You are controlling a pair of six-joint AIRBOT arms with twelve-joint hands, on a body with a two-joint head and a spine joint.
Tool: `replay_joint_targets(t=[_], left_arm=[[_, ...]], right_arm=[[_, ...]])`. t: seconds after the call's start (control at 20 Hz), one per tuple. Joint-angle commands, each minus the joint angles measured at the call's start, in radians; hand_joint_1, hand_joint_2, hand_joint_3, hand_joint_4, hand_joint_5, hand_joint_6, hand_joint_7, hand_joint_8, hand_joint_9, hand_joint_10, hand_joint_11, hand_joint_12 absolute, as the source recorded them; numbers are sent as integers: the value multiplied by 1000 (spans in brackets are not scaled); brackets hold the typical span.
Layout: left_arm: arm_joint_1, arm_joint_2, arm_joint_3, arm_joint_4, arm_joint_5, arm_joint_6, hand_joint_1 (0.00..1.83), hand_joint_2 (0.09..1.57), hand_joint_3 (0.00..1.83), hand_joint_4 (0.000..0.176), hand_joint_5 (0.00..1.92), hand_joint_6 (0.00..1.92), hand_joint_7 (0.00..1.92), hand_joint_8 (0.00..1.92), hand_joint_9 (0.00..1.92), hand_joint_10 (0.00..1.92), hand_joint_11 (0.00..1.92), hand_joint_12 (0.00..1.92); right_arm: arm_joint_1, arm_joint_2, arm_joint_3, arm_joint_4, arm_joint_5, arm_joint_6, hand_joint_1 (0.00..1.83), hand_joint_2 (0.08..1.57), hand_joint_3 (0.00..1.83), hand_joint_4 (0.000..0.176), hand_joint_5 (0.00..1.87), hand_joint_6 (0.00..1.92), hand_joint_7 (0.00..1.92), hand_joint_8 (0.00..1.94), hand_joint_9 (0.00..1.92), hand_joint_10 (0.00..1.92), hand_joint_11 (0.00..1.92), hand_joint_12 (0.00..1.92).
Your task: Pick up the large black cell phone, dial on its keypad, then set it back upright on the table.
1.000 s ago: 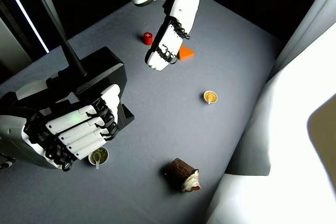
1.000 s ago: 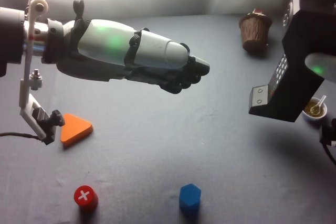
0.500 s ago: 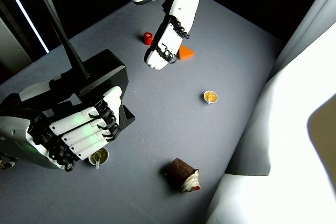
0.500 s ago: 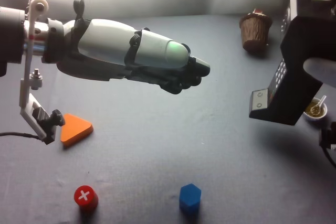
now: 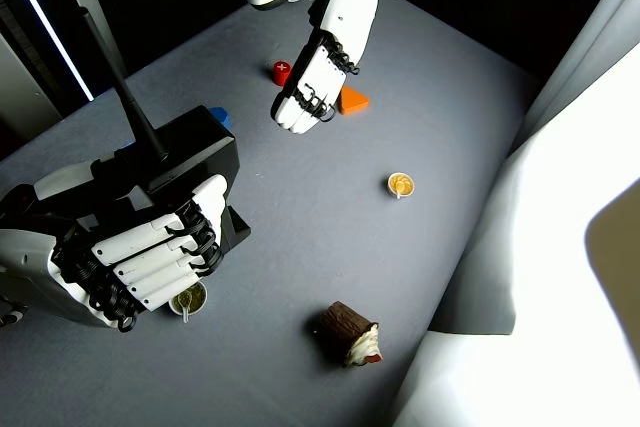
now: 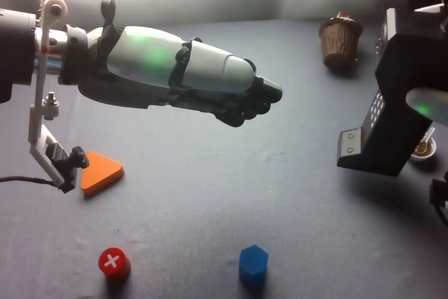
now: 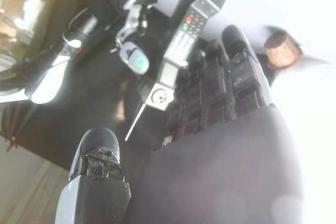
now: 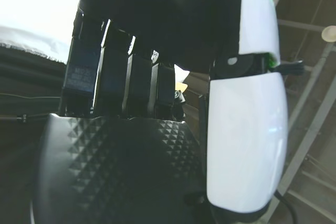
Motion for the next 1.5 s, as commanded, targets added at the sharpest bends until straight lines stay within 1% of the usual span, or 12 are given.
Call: replay_joint_targets(t=[0.0,0.35,0.45,0.55,0.7,0.75,0.85,1.05,1.2,1.25,1.3,1.45], left_arm=[[-20,3,-3,-74,-29,-10,0,1187,0,0,114,2,167,5,149,3,0,398],[-19,3,-2,-74,-29,-10,0,1188,1,0,114,7,162,10,140,8,0,380],[-19,3,-2,-74,-29,-10,0,1191,1,0,114,4,169,7,141,5,0,401],[-17,3,-1,-74,-29,-10,0,1191,1,0,116,3,168,3,142,3,0,393],[-16,4,1,-74,-29,-10,0,1192,1,0,121,2,165,0,145,2,0,421],[-16,4,3,-74,-28,-10,0,1190,0,0,115,1,159,0,142,1,0,404],[-16,4,4,-74,-28,-10,0,1188,0,0,112,0,162,2,148,3,0,400],[-16,4,4,-74,-28,-10,0,1191,1,0,104,1,161,4,141,2,0,368],[-16,4,5,-75,-28,-10,0,1194,0,0,122,5,162,4,149,2,0,420],[-16,4,4,-75,-28,-10,0,1195,1,0,124,5,164,4,155,5,0,422],[-16,4,4,-75,-28,-10,0,1195,0,0,122,4,167,5,154,4,0,421],[-16,4,4,-75,-28,-10,0,1192,0,0,110,2,168,3,141,3,0,380]], right_arm=[[-2,8,-2,2,139,19,1384,1100,0,0,1033,723,941,1024,968,1238,1077,989],[-19,6,-11,2,139,19,1382,1107,1,0,1018,738,933,1035,954,1263,1052,978],[-24,6,-17,2,139,19,1387,1093,0,0,1040,696,974,971,982,1222,1066,965],[-29,7,-27,-2,139,19,1384,1104,0,0,1031,697,934,1049,959,1248,1064,954],[-33,7,-30,-4,139,19,1384,1100,0,0,1048,697,932,1037,965,1236,1065,961],[-35,8,-29,-4,139,19,1379,1113,2,0,1013,753,903,1080,941,1279,1047,977],[-39,8,-29,-4,139,19,1385,1097,0,0,1047,688,950,1007,969,1238,1059,965],[-42,8,-19,-4,139,19,1381,1107,1,0,1028,729,921,1035,952,1279,1061,1012],[-43,5,-6,-4,139,19,1383,1106,0,0,1024,731,936,1015,956,1278,1048,1039],[-43,3,-1,-4,139,19,1380,1112,1,0,1019,726,912,1060,942,1297,1047,1038],[-43,1,4,-4,139,19,1384,1101,0,0,1044,693,948,994,962,1266,1052,1025],[-45,-5,13,-4,139,19,1382,1106,1,0,1014,743,949,1003,944,1285,1016,1051]])
